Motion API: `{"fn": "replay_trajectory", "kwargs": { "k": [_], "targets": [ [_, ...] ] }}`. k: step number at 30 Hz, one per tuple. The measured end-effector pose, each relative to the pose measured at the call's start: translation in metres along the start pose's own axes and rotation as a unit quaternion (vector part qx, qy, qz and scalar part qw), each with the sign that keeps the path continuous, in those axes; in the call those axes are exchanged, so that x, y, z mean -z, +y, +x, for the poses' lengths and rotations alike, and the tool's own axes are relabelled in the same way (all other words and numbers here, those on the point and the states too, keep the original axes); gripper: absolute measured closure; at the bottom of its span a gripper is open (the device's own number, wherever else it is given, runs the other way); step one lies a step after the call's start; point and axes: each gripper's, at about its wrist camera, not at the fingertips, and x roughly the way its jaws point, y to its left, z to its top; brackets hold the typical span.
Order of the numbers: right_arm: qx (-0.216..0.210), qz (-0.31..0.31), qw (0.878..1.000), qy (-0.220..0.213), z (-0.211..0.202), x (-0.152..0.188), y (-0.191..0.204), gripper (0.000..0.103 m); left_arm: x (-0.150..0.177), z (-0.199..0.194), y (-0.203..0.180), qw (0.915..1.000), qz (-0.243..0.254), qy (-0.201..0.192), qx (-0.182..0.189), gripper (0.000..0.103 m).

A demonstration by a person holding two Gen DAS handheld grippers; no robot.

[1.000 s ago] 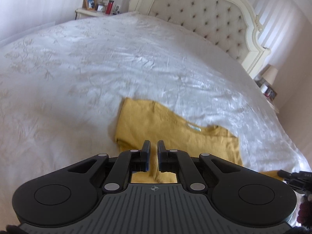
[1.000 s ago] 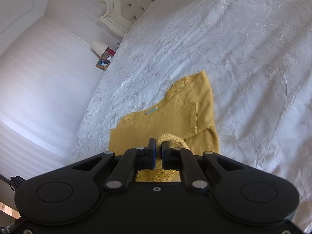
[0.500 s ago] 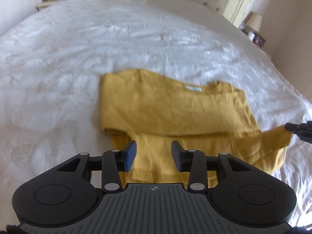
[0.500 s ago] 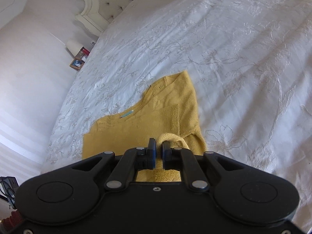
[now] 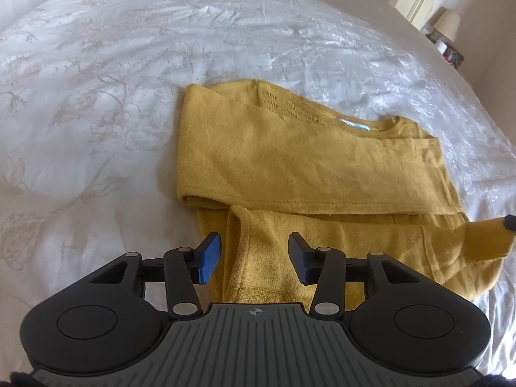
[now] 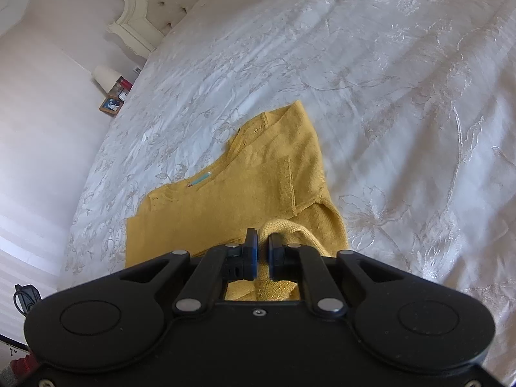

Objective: Fold small clothes

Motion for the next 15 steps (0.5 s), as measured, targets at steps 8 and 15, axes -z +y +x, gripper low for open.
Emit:
{"fn": "replay_trajectory", "kwargs": {
  "k": [8,15],
  "targets": [
    [-0.003,0.007,1.0,0.004,0.001,0.002,0.002,0.087,0.008,-0.005,0.009,0.9954,-0.069,-0.002,0.066,0.099],
    [-0.036,0.018,0.998,-0.045,-0.018,-0.028,0.015,0.087,-0.025,-0.058,0.032,0.9781,-0.17,-0.09,0.08,0.099]
  ]
}}
